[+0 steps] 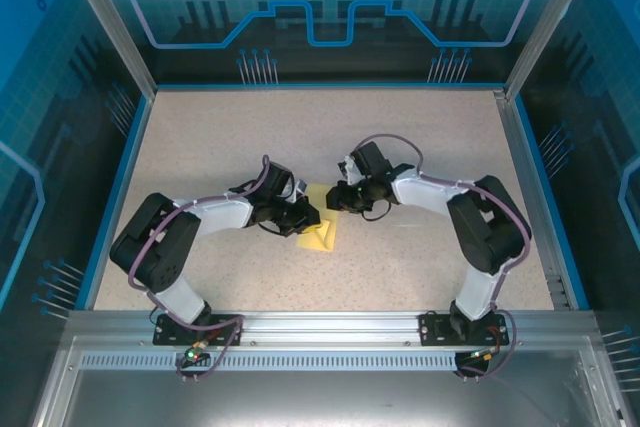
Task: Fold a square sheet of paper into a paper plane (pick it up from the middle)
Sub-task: Fold the triangle a second time at the center of the table.
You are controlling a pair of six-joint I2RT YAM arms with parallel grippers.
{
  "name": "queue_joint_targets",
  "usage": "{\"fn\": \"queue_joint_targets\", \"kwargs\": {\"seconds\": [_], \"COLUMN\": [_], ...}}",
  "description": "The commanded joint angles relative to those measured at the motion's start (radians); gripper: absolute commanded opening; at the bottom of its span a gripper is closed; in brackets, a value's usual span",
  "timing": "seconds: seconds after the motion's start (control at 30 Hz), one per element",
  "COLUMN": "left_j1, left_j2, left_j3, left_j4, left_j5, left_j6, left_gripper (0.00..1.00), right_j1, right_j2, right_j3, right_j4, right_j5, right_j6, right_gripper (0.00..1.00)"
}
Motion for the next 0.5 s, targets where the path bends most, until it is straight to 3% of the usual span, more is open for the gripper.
{"fn": "queue_joint_targets", "kwargs": {"seconds": [0.0, 0.13, 0.47], "left_j1": [0.001, 0.0, 0.0], "left_j2": [0.004, 0.004, -0.001], "left_j3": [0.017, 0.02, 0.017], "left_j4": [-0.019, -0.021, -0.023], "left_j5": [-0.016, -0.019, -0.023], "left_j6": [0.016, 0.016, 0.014], "left_gripper": [0.1, 0.06, 0.04], "right_j1": [-0.003, 0.025, 0.051], "right_j2": [-0.059, -0.069, -0.013], "right_j3": [-0.059, -0.075, -0.059], "right_j4": [0.022, 0.017, 0.013], "right_j5": [-0.084, -0.116, -0.066], "right_j6": [-0.058, -0.088, -0.081], "right_gripper": [0.29, 0.33, 0.3]}}
